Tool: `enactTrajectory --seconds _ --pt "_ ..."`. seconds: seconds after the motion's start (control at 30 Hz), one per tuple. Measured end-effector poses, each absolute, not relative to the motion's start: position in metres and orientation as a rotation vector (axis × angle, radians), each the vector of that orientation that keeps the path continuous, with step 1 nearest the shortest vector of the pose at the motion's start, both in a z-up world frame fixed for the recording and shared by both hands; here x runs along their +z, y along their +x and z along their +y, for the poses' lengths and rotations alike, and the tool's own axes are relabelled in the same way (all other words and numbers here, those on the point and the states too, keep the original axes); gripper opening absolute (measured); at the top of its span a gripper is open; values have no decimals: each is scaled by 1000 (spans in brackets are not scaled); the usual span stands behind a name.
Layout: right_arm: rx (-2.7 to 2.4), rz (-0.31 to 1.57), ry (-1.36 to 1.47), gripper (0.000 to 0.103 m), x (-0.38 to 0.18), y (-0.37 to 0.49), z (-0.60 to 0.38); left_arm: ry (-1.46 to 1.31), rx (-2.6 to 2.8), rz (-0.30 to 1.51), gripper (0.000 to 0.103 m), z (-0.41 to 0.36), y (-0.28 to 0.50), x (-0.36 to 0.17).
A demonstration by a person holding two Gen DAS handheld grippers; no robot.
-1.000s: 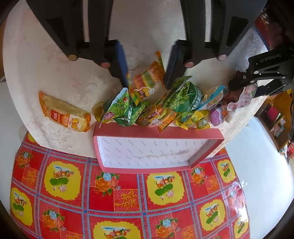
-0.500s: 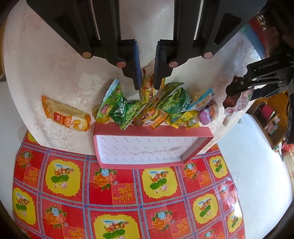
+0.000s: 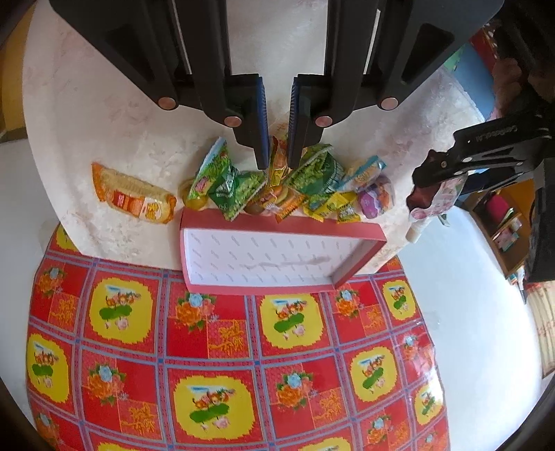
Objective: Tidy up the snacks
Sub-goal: 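Carry the juice pouch and candy packet into the pink tray and release both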
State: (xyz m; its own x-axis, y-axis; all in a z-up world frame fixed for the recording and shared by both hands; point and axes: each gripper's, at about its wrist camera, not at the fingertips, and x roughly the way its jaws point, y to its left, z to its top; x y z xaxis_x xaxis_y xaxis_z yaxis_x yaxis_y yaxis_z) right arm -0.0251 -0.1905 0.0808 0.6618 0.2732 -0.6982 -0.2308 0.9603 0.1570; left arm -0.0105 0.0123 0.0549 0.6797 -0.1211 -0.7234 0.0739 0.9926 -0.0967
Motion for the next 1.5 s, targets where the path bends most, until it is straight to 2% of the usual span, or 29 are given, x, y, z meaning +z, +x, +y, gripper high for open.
enactTrajectory --seconds 0.93,1.5 --pt "260 735 115 11 133 69 -214 -18 -164 730 73 -7 86 112" --pt "238 779 205 11 108 135 -218 -43 -160 817 73 -13 146 82"
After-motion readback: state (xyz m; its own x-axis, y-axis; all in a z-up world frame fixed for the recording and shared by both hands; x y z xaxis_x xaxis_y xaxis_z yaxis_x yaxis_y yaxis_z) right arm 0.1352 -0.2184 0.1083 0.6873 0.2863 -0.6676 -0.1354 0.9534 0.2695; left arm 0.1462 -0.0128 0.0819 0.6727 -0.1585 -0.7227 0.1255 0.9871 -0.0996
